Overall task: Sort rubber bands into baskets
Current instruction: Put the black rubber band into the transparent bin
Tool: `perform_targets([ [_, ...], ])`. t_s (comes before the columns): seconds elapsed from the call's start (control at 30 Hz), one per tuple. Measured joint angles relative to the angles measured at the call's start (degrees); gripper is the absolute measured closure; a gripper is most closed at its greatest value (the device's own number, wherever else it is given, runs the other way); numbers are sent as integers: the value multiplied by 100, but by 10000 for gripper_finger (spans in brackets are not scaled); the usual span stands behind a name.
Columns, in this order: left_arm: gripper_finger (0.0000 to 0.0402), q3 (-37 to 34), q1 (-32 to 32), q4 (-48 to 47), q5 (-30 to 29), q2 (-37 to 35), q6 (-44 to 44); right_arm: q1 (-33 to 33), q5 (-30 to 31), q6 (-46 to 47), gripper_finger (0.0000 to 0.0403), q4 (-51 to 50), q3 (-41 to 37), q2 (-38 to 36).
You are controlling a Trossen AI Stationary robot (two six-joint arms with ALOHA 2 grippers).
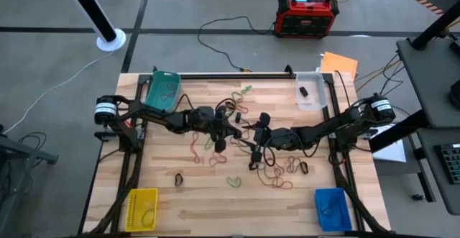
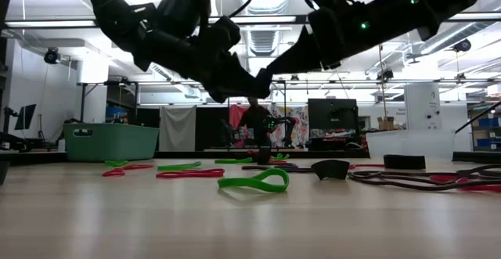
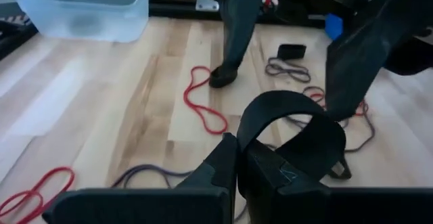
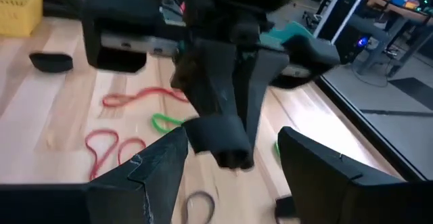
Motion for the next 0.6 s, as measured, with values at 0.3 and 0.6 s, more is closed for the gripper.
perform_targets([
  [0.3,402,0,-6,542,9,0,-365,0,-160,-21,177,3,5,-17],
  [0.6,402,0,-23,520,33,-2,-371,0,-159,-234,185,173,3,-15],
])
